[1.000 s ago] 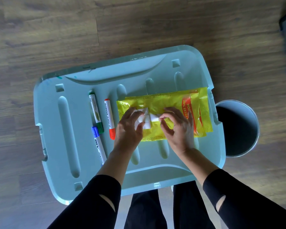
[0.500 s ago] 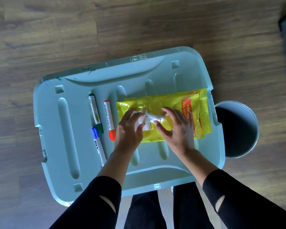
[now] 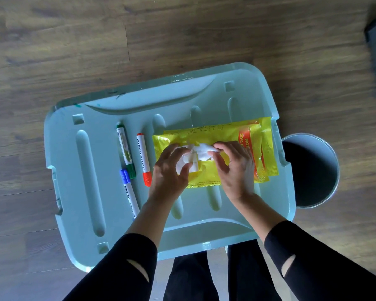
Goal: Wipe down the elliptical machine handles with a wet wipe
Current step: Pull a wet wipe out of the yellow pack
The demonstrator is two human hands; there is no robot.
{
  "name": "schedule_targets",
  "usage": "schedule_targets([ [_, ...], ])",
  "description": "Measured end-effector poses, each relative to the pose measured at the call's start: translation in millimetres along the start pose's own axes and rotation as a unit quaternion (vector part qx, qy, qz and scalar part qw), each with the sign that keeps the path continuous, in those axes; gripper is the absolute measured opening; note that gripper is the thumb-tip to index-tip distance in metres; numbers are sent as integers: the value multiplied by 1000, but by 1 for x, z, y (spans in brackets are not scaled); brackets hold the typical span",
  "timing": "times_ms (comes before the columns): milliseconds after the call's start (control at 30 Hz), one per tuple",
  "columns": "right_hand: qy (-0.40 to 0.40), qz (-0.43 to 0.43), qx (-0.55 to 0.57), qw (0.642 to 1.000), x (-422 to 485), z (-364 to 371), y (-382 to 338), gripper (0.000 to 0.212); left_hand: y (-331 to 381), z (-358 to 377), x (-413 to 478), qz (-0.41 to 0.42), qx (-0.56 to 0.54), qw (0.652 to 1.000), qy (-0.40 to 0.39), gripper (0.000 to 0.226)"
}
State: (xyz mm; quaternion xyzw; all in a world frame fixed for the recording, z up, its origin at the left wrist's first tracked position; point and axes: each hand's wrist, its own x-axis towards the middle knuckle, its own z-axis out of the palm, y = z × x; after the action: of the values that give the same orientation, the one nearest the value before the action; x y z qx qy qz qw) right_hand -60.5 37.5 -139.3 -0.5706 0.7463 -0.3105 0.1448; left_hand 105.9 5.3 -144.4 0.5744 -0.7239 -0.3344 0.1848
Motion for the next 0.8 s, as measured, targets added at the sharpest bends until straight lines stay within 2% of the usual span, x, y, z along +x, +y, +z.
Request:
schedule_targets([
  [200, 11, -10, 40, 999, -2, -4, -3, 17, 1, -2, 2, -3, -2, 1000, -9, 29],
  [467, 49, 35, 40, 997, 7, -16, 4, 14, 1, 0, 1, -6, -3, 1000, -7, 32],
  [633, 35, 14, 0, 999, 7, -24, 28, 20, 10, 4, 0, -2, -12, 1000, 29, 33],
  [800, 46, 72, -18, 996, 3, -26, 42, 23, 33, 6, 2, -22, -20, 997, 77, 41],
])
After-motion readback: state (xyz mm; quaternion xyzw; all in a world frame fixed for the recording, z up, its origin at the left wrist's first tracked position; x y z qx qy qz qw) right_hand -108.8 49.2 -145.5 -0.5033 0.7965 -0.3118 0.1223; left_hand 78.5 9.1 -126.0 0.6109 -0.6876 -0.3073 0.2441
